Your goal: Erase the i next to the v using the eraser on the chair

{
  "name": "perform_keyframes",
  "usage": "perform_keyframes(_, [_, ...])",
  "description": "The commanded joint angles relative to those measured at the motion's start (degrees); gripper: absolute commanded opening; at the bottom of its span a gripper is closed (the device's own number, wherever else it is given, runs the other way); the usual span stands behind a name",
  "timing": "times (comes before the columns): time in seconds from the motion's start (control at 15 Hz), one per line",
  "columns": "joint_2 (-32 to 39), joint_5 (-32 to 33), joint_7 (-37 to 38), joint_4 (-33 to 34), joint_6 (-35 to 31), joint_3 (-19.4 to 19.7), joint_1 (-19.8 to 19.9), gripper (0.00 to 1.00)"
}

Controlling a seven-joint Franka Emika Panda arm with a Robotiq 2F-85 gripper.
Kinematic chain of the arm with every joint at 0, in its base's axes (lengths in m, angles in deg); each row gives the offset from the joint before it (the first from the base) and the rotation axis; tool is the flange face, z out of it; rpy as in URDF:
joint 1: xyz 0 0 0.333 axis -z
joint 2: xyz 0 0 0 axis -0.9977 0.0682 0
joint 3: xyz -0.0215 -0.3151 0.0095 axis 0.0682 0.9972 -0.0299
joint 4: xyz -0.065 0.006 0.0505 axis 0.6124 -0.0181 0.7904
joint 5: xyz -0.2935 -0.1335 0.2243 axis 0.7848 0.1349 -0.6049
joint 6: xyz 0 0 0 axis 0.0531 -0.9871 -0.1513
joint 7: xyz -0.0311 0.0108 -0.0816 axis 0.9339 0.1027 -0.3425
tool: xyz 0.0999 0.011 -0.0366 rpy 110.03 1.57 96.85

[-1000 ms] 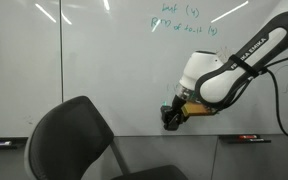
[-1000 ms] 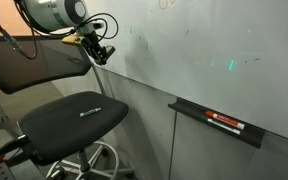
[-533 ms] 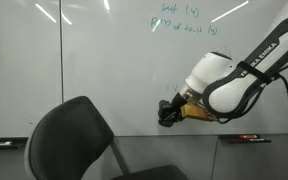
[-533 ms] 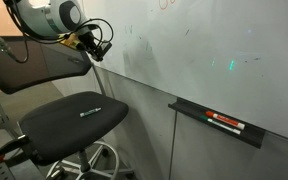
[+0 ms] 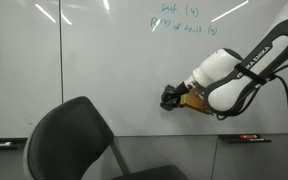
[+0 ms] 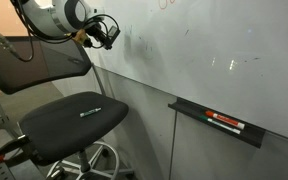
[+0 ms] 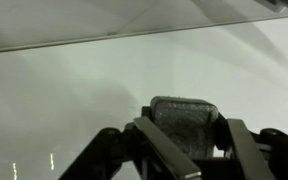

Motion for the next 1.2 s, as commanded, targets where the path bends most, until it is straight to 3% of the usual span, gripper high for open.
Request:
perform_keyframes(0.0, [4.16,-6.97,-2.18,2.57,-5.2,10.65,-10.79,0.32])
perform_keyframes(0.27, [9.64,-15.58,-5.42,3.61,-8.47,20.0,-22.68,0.32])
perform_keyframes(0.6, [14.71,-23.48,-7.92,4.03,-10.27,27.45,-34.7,0.32])
perform_keyframes(0.87, [18.36,-26.94,-8.89,5.51,-9.51,32.16,-39.99,0.32])
perform_keyframes(1.13, [22.11,-28.46,-9.04,8.09,-6.4,36.22,-42.18,0.32])
